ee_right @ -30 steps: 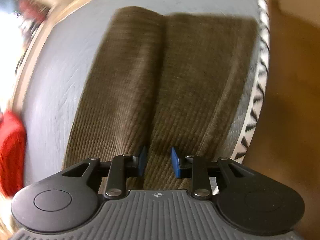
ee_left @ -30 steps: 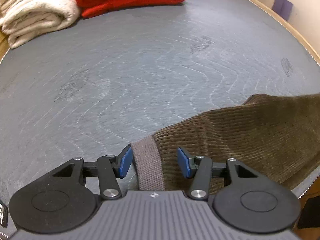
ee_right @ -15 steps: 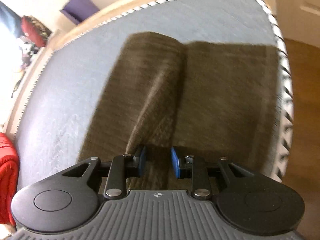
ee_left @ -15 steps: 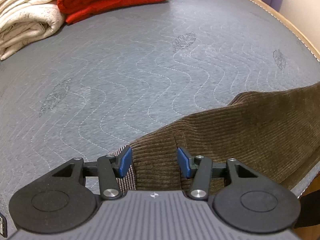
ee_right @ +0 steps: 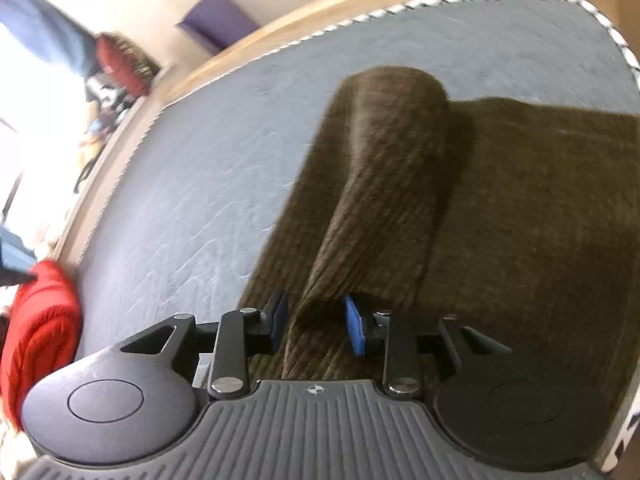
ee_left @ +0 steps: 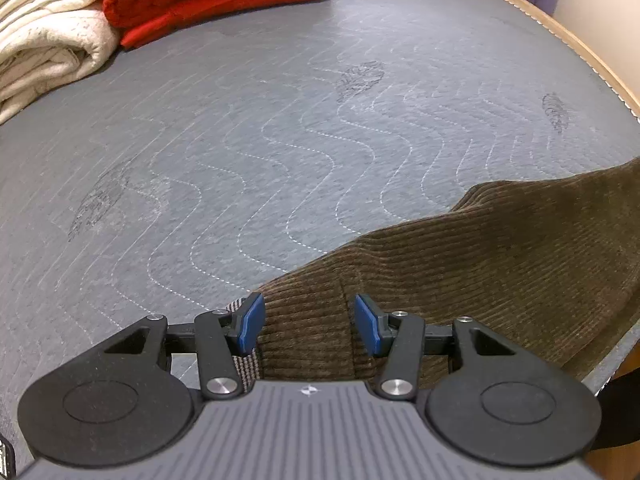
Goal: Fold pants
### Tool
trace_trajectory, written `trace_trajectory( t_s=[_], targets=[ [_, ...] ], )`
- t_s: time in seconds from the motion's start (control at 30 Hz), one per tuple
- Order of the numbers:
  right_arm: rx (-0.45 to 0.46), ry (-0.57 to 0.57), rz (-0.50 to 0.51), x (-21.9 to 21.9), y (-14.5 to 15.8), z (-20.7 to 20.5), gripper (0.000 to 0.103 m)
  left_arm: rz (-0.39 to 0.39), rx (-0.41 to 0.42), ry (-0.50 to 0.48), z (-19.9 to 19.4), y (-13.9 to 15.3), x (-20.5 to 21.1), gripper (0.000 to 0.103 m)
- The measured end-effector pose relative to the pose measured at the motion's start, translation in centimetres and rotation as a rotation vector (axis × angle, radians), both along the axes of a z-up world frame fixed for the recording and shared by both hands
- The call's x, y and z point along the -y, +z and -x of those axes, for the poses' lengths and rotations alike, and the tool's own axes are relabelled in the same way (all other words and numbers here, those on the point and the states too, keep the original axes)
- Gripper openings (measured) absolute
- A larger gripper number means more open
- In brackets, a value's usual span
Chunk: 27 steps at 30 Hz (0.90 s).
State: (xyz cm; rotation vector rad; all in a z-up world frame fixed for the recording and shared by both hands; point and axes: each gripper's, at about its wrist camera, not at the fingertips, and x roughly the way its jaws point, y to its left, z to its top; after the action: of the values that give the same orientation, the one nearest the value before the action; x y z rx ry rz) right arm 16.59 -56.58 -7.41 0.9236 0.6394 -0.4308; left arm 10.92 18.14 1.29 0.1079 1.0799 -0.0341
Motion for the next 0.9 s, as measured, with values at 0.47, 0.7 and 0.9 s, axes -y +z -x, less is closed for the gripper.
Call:
trace_trajectory(
  t_s=[0.47,0.7,0.9],
  targets=[
    [-0.124,-0.23,-0.279,1.0,-0.3,6.3,0.036,0.009,0.011,-0.034,-0.5,0.3,1.1,0.055],
    [-0.138,-0.279,-0.193,0.8,0.9,9.0,0.035,0.0,0.011,-0.044,-0.2,0.2,1.3,0.055],
    [-0.283,-0.096,-0.004,-2.0,1.2,5.3,0.035,0.016,0.013,-0.023,-0.3,0.3,0.6,0.057]
  ],
)
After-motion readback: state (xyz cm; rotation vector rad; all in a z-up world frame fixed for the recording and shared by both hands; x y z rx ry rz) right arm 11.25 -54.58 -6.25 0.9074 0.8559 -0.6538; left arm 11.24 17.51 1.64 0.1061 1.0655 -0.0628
